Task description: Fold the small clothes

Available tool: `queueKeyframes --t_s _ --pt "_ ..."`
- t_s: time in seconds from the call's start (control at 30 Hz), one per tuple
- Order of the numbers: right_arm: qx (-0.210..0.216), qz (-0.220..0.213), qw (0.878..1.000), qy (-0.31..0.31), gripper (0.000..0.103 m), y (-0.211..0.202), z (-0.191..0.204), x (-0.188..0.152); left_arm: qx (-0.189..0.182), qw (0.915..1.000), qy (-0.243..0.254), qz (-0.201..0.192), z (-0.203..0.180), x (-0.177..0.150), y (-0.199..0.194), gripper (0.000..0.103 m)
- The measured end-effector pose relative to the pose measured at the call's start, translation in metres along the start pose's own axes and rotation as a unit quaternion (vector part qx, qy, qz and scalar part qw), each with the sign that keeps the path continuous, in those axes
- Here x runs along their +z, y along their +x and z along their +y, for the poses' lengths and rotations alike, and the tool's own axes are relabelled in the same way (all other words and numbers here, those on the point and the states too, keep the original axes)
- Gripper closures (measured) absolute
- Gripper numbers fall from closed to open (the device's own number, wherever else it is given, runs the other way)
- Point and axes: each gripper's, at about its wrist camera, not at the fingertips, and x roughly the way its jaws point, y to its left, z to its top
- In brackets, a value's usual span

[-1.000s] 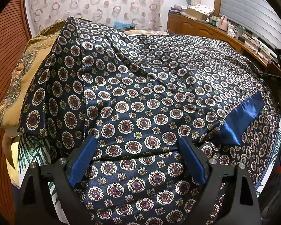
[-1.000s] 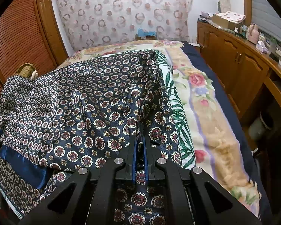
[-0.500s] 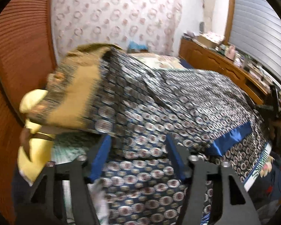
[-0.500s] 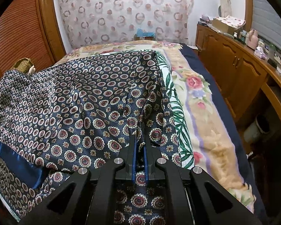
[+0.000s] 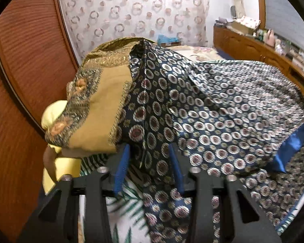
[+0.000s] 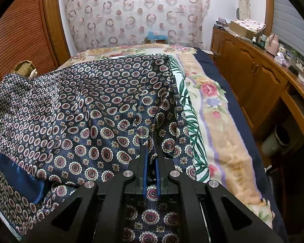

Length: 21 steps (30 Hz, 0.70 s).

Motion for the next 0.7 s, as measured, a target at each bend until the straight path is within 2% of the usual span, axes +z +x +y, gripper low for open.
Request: queueKeyframes --t_s 0.03,0.1,0.2,0.23,0.3,0.43,0.57,0.7 --pt "0.0 0.0 1.0 0.0 0.097 0.0 0.0 0.0 0.0 1.0 0.001 0.002 0.001 0.002 0.001 0.094" --pt "0.001 0.0 1.0 0.0 0.097 0.0 0.0 0.0 -0.003 1.0 0.003 -0.007 0.001 0.006 -0.003 0.099" --pt "0.001 0.0 1.0 0.0 0.097 0.0 0.0 0.0 -0.009 0.9991 0.008 -0.041 -0.005 0.013 -0.026 0.1" --pt "0.0 0.0 1.0 -0.001 0.097 0.0 0.0 0.0 -0.023 0.9985 0.006 -0.049 -0.006 0.016 -0.033 0.1" --pt "0.0 0.0 1.0 -0.001 0.097 0.0 0.0 0.0 -0.086 0.9944 -0.014 -0.061 -0.007 0.024 -0.05 0.1" --pt "-0.001 0.0 1.0 -0.003 0.097 0.0 0.0 0.001 -0.151 0.9839 -0.047 -0.083 -0.004 0.037 -0.071 0.1" --pt "0.002 0.0 1.0 -0.001 0.097 0.0 -0.001 0.0 -0.143 0.9851 -0.057 -0.077 0.002 0.034 -0.063 0.1" --pt "0.003 0.0 1.0 -0.001 0.097 0.0 -0.001 0.0 -0.128 0.9871 -0.078 -0.056 0.011 0.015 -0.046 0.1"
